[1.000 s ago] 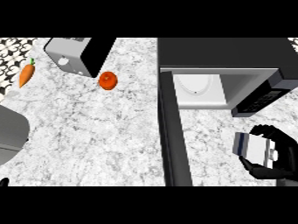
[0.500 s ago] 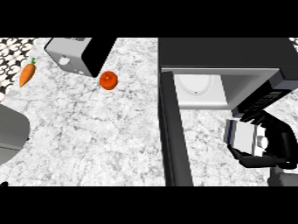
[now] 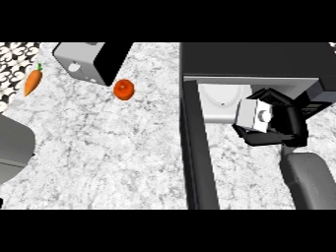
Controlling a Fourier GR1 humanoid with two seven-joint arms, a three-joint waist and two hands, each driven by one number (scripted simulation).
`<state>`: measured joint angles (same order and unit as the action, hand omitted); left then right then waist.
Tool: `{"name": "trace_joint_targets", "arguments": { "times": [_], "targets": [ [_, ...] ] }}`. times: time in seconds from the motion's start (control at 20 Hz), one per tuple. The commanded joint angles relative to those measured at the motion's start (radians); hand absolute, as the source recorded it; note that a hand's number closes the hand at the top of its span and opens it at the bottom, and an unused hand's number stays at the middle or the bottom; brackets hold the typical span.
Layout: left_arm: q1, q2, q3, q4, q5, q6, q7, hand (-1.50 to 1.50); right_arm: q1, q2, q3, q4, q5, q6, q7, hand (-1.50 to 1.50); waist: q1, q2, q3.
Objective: Pick up the milk, place it into the microwave and close the microwave
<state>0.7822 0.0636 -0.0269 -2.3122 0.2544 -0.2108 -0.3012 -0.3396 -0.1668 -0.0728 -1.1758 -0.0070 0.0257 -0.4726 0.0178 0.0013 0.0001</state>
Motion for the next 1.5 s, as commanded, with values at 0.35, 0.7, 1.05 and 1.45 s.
{"name": "trace_joint_targets", "arguments": {
  "times": [0.35, 0.7, 1.05, 1.45],
  "targets": [
    [-0.042, 0.004, -0.009, 0.028, -0.001, -0.036, 0.011, -1.50, -0.296, 0.013, -0.039, 0.358, 0.063, -0.078, -0.051, 1.50, 0.035, 0.013, 0.001],
    [-0.105, 0.015, 0.014, 0.053, 0.009, -0.031, 0.023, -1.50, -0.351, -0.004, -0.039, 0.352, 0.099, -0.167, -0.045, 1.50, 0.061, 0.023, 0.000],
    [-0.121, 0.025, -0.012, 0.053, 0.004, -0.056, 0.022, -1.50, -0.312, -0.028, -0.037, 0.359, 0.144, -0.268, -0.101, 1.50, 0.102, 0.033, 0.000],
    [-0.152, 0.035, -0.014, 0.051, -0.013, -0.049, 0.045, -1.50, -0.258, -0.001, -0.128, 0.337, 0.109, -0.457, -0.142, 1.50, 0.133, 0.047, 0.001]
  ]
}}
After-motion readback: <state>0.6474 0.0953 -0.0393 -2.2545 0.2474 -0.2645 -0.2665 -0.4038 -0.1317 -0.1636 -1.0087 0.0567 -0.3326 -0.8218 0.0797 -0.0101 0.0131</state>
